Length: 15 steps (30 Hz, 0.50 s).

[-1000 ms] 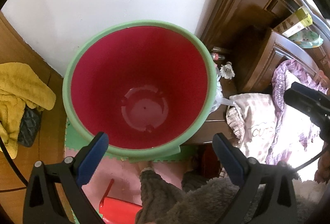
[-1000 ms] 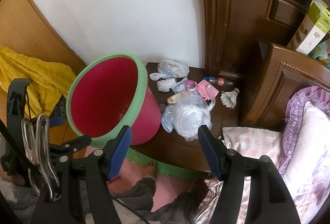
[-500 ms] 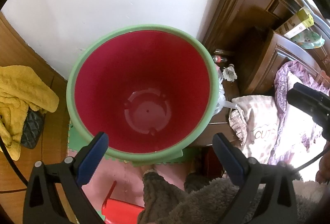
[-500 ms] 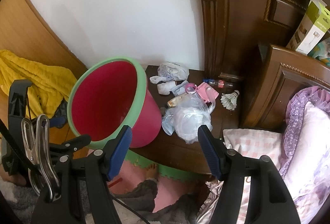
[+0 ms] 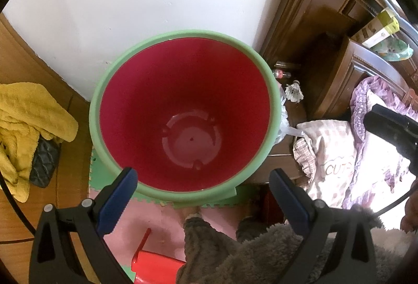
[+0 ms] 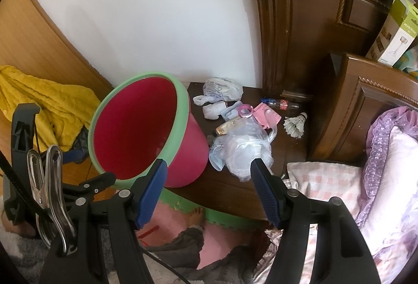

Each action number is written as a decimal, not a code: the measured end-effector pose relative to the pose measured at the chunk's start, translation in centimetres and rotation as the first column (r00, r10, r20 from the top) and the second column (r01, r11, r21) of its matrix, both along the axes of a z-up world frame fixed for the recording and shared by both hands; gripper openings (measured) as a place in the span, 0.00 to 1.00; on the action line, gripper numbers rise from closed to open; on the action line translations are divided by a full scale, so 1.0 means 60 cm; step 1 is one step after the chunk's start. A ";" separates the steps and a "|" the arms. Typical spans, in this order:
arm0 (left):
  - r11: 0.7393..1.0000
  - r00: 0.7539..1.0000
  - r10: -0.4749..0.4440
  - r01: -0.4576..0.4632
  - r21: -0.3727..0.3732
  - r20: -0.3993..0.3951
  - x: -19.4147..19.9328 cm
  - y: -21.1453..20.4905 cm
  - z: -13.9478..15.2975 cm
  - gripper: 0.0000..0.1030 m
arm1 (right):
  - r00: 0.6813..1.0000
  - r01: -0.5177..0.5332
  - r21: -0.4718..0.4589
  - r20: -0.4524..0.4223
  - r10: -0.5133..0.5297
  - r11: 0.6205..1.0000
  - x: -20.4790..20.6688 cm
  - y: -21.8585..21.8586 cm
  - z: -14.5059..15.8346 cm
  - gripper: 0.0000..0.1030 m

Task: Collect trash

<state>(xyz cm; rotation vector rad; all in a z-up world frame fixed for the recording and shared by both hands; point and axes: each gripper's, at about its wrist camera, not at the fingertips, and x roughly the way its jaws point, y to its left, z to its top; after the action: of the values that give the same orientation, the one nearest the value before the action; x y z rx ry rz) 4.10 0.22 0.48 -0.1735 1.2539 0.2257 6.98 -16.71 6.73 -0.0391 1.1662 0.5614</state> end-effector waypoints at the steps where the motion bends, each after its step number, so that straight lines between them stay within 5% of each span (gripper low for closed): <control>1: 1.000 1.000 0.001 -0.001 -0.003 0.001 -0.001 0.002 0.000 1.00 | 1.000 0.001 -0.001 0.000 -0.001 1.000 0.000 0.000 0.000 0.66; 8: 0.999 0.999 -0.013 0.011 0.037 0.036 0.004 0.005 0.011 1.00 | 1.000 0.015 -0.001 -0.010 -0.015 1.000 -0.004 -0.002 -0.003 0.66; 15: 0.996 0.995 -0.072 0.075 -0.039 0.062 0.011 0.011 0.013 0.87 | 0.998 0.063 0.004 -0.013 -0.063 0.998 -0.005 -0.007 -0.007 0.66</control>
<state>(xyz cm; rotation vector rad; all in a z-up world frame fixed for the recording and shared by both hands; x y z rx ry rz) 4.74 0.88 1.25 -0.1685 1.2029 0.1303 6.67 -17.11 6.33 0.0049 1.1750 0.5095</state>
